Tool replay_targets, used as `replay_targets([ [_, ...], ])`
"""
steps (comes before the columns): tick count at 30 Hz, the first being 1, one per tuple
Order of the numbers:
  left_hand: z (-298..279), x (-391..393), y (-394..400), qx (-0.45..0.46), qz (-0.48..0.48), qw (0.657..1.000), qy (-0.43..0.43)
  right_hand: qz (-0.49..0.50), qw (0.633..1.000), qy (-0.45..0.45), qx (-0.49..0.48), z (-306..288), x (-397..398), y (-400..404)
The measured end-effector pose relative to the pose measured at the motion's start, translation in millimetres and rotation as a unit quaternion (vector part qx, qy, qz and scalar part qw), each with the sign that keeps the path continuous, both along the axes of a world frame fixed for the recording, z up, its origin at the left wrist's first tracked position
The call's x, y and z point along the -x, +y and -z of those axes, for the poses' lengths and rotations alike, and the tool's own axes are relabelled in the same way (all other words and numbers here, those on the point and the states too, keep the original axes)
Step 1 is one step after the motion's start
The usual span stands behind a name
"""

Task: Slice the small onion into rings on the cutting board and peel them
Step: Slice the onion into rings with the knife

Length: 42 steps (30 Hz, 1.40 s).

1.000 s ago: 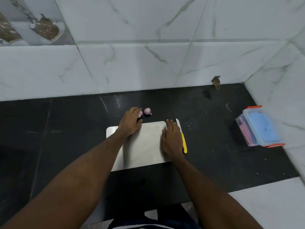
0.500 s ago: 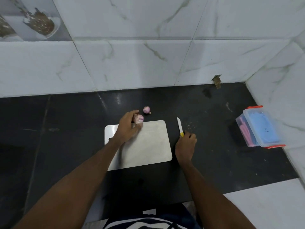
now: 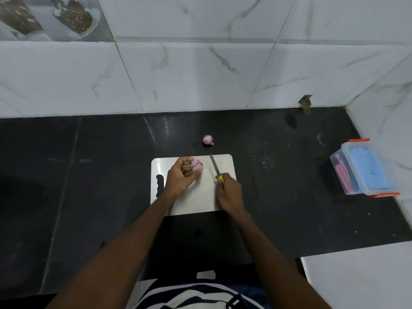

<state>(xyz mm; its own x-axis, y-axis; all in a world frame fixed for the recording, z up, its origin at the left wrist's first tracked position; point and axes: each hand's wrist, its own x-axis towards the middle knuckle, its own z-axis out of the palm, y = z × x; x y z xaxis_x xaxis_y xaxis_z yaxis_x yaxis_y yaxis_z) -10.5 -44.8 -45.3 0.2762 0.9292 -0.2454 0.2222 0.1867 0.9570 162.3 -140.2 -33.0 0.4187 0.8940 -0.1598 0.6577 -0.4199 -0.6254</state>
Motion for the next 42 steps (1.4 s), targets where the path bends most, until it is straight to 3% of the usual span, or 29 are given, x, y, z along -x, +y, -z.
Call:
replay_targets([
  [7,14.2,10.7,-7.7,-0.125,0.060,0.984,0.115,0.055,0.996,0.031,0.065,-7.3,41.9,-9.7],
  [12,18.4,5.5,-7.3,-0.189,0.053,0.971,0.140,0.019,0.993,-0.043,0.111,-13.0,45.8,-10.5],
  [20,17.9,3.0,-16.3,-0.169,0.040,0.979,0.108,-0.047,0.984,-0.125,0.120,-13.7,48.8,-3.3],
  [26,20.2,2.6,-16.3,-0.172,0.020,0.983,0.067,-0.049,0.983,-0.128,0.123,-11.5,53.4,-0.3],
  [42,29.2,1.5,-18.2,-0.213,0.013,0.973,0.086,-0.072,0.979,-0.123,0.146,-14.4,51.5,4.5],
])
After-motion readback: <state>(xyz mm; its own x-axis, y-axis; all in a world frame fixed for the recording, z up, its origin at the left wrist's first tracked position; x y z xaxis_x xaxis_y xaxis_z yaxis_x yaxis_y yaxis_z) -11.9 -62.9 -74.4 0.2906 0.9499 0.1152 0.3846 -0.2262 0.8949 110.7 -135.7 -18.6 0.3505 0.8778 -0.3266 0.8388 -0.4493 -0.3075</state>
